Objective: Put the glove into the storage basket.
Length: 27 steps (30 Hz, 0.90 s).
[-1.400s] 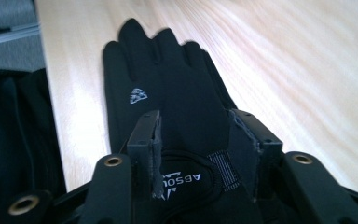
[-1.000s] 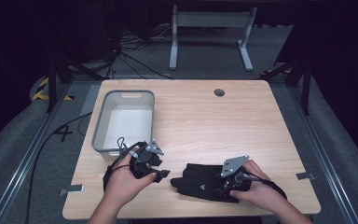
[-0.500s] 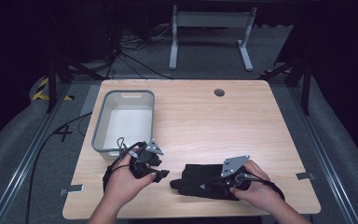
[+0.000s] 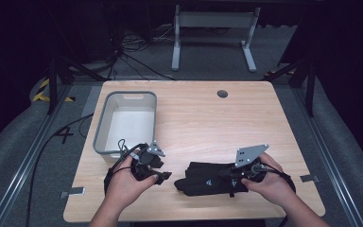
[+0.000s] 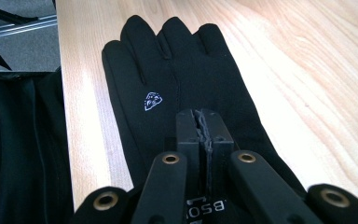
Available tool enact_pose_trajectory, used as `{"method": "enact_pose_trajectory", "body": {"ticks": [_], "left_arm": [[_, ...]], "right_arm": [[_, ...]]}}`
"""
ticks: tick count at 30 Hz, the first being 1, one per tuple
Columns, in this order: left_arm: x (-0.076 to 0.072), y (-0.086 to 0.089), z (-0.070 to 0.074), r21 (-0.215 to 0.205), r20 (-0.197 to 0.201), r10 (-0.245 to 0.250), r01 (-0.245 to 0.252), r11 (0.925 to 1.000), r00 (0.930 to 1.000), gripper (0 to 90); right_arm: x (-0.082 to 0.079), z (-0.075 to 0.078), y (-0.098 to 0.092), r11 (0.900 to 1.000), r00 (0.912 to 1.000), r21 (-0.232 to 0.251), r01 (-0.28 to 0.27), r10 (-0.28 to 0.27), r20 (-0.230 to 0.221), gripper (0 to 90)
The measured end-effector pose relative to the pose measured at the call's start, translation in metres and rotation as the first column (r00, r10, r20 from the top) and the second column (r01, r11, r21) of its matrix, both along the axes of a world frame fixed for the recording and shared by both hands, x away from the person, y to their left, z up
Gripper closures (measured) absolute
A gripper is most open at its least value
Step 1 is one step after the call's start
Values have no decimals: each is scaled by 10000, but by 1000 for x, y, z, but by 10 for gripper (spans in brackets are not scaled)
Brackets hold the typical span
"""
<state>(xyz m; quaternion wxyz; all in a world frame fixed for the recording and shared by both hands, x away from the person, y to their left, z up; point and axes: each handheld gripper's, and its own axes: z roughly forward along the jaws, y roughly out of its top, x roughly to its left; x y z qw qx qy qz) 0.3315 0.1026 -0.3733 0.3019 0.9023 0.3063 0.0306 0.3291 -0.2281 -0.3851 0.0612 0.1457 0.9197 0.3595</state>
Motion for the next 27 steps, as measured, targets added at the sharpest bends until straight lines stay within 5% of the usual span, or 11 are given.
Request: {"method": "enact_pose_trajectory", "body": {"ticks": [8, 21, 24, 27], "left_arm": [[0, 0, 0, 6, -15, 2, -2, 10000, 10000, 525], [0, -1, -1, 45, -28, -14, 14, 10000, 10000, 526], [0, -1, -1, 18, -68, -30, 30, 10000, 10000, 524], [0, -1, -1, 24, -64, -20, 20, 10000, 10000, 523]], "right_arm": [[18, -2, -8, 9970, 9965, 459, -631, 654, -523, 873], [33, -30, -10, 9975, 9928, -5, -705, 701, -974, 866], [34, -34, -9, 9990, 9912, -33, -447, 439, -1246, 815], [33, -33, -9, 9998, 9962, 95, -148, 156, -859, 687]]}}
